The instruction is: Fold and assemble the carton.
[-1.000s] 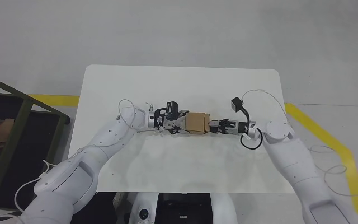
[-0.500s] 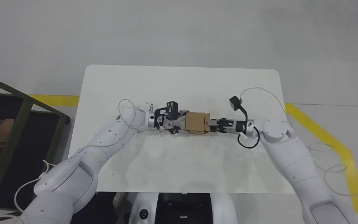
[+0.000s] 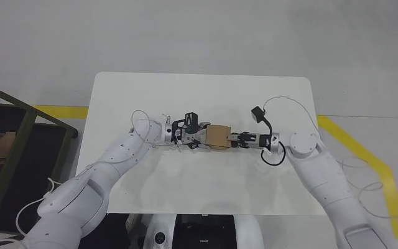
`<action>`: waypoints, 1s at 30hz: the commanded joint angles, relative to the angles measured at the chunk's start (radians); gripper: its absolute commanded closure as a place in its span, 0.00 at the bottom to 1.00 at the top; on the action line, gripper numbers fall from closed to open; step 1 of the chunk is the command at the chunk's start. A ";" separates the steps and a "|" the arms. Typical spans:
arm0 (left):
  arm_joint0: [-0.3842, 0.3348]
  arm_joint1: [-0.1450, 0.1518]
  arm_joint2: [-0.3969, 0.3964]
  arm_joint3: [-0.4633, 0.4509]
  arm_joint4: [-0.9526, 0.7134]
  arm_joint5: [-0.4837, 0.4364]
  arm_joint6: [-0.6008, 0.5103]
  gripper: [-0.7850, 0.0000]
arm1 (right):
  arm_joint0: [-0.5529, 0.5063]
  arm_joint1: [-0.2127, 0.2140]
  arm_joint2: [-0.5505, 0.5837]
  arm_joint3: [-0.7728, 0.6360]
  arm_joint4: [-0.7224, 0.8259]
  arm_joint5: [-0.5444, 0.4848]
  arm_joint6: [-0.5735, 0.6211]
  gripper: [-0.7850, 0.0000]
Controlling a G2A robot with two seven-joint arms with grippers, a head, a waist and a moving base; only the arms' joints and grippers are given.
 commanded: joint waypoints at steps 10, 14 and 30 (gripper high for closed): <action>-0.003 -0.002 0.002 0.010 0.000 -0.005 0.005 0.30 | -0.010 0.003 0.012 -0.008 0.001 -0.010 -0.001 0.80; -0.003 -0.002 0.002 0.015 0.000 -0.005 0.006 0.29 | -0.028 0.010 0.032 -0.025 0.013 -0.018 0.007 0.70; -0.003 -0.004 0.002 0.012 -0.002 0.001 0.000 0.30 | -0.037 0.016 0.057 0.004 0.040 -0.035 0.014 1.00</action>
